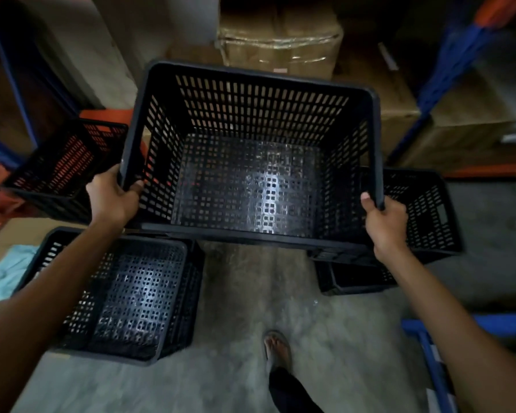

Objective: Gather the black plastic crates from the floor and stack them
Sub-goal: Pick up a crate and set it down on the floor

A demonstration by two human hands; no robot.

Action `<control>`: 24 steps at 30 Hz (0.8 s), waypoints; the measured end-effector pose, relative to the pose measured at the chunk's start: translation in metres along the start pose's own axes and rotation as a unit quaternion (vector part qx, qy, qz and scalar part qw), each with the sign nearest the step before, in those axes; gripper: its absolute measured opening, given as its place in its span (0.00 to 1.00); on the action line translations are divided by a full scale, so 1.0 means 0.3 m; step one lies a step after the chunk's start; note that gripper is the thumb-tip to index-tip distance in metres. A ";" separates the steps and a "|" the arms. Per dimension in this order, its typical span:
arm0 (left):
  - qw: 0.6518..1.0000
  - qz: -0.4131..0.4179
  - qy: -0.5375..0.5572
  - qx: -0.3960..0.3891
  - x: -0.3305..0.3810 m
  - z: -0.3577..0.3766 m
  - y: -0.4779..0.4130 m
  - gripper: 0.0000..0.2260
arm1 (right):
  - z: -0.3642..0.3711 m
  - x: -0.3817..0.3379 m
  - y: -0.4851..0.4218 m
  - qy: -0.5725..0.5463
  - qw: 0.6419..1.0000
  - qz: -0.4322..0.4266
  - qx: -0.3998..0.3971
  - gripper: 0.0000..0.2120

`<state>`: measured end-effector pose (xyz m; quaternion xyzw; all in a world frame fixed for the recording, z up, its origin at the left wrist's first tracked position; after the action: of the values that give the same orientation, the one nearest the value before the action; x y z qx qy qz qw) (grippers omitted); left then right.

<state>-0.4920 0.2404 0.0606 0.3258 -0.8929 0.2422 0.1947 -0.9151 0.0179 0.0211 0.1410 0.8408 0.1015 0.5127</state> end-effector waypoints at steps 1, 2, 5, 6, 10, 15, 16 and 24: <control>1.000 -0.006 0.010 -0.001 0.006 -0.022 0.036 0.18 | -0.040 0.018 0.027 0.002 1.000 0.004 0.003 0.15; 1.000 -0.005 0.023 -0.004 0.021 -0.054 0.106 0.18 | -0.110 0.056 0.086 0.001 1.000 0.003 0.008 0.15; 0.999 0.002 0.034 -0.029 0.055 -0.107 0.329 0.18 | -0.289 0.199 0.242 0.002 0.999 0.008 0.036 0.16; 0.999 -0.004 0.033 -0.037 0.054 -0.119 0.416 0.18 | -0.343 0.260 0.293 0.009 0.999 0.021 0.035 0.18; 0.994 -0.029 0.037 -0.096 0.083 -0.133 0.829 0.16 | -0.582 0.553 0.523 0.054 0.994 0.092 0.028 0.21; 0.980 -0.080 0.015 -0.182 0.045 0.015 1.226 0.16 | -0.723 0.919 0.621 0.138 0.980 0.144 0.014 0.22; 0.976 -0.093 0.015 -0.195 0.019 0.058 1.285 0.16 | -0.722 0.987 0.621 0.150 0.977 0.151 0.010 0.22; 0.941 -0.196 0.030 -0.273 -0.292 0.653 1.631 0.13 | -0.411 1.608 0.365 0.206 0.954 0.214 -0.036 0.19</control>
<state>-0.7978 0.5014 -0.2913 0.4215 -0.8369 -0.0441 0.3464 -1.2200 0.2821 -0.2906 0.2749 0.8739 0.2661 0.2997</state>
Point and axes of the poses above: each hand's wrist, its own y-axis away from the middle knuckle, its own z-axis out of the palm, x = y × z, the point moved 2 cm from there along -y, towards the middle knuckle, and after that the axes turned 13 degrees about z, right-handed, at the moved point
